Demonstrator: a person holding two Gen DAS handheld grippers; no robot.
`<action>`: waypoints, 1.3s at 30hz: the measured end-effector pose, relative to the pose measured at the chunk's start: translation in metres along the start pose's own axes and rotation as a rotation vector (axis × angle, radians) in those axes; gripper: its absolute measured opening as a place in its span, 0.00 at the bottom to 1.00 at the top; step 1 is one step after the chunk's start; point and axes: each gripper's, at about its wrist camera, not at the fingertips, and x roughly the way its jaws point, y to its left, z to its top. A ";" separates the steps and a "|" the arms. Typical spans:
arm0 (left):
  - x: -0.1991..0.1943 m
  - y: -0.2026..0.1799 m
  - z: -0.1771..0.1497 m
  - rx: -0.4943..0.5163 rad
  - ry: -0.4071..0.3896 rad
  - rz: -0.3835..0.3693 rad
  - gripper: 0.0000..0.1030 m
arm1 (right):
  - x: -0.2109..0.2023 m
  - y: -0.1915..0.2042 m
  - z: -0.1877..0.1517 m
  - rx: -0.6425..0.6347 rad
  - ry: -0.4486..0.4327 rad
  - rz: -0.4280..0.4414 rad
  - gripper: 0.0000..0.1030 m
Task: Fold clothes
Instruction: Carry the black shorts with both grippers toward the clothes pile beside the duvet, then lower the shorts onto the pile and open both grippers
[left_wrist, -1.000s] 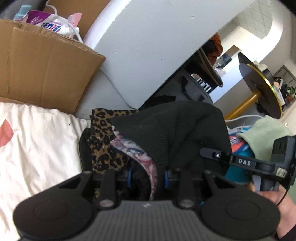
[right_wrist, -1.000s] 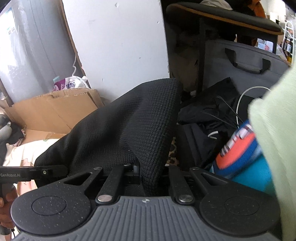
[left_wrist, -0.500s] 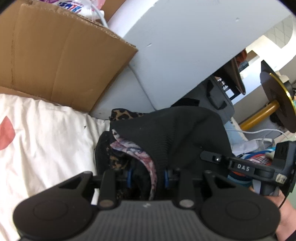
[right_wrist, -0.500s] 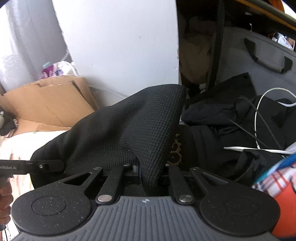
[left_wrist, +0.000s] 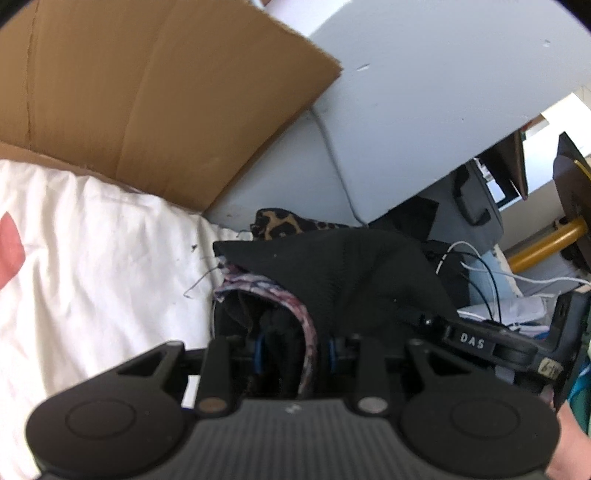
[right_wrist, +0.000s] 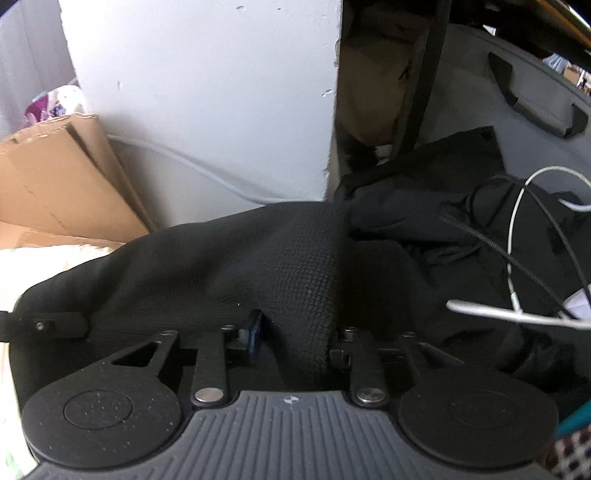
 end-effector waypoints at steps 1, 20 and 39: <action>0.001 0.000 0.001 -0.001 0.001 0.000 0.32 | 0.003 0.000 0.002 0.000 0.001 -0.006 0.33; -0.002 -0.005 0.013 0.060 0.045 0.000 0.53 | -0.028 -0.016 0.019 0.117 -0.190 -0.069 0.34; 0.014 0.032 0.047 -0.224 -0.068 -0.113 0.49 | -0.037 0.072 -0.069 0.147 -0.219 0.160 0.35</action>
